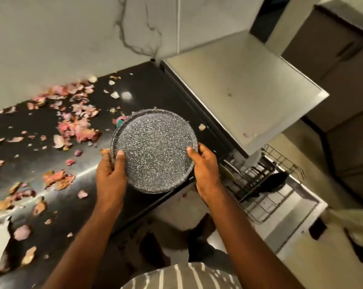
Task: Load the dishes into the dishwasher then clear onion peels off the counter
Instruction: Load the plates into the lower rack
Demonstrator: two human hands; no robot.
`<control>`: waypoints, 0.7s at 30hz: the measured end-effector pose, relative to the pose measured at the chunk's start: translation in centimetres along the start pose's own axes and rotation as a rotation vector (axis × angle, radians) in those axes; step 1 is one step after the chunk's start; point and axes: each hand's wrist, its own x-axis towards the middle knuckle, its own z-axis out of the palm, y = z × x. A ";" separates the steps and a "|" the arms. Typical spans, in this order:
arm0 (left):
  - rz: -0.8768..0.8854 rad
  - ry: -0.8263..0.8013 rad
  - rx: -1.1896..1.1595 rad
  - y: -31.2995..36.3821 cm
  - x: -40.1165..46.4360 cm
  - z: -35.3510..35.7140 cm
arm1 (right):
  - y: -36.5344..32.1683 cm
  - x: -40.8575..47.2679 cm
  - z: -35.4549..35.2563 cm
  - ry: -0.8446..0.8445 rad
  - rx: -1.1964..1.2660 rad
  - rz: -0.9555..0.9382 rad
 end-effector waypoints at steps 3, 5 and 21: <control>-0.089 -0.060 -0.017 -0.8 -1.0 1.4 | 1.3 -0.5 -2.1 0.078 0.071 0.080; -0.121 -0.075 -0.018 -0.9 -1.7 2.7 | 2.2 -0.1 -4.1 0.093 0.084 0.097; -0.074 -0.319 0.061 -2.7 -11.4 23.6 | -3.0 0.0 -29.1 0.273 0.102 0.139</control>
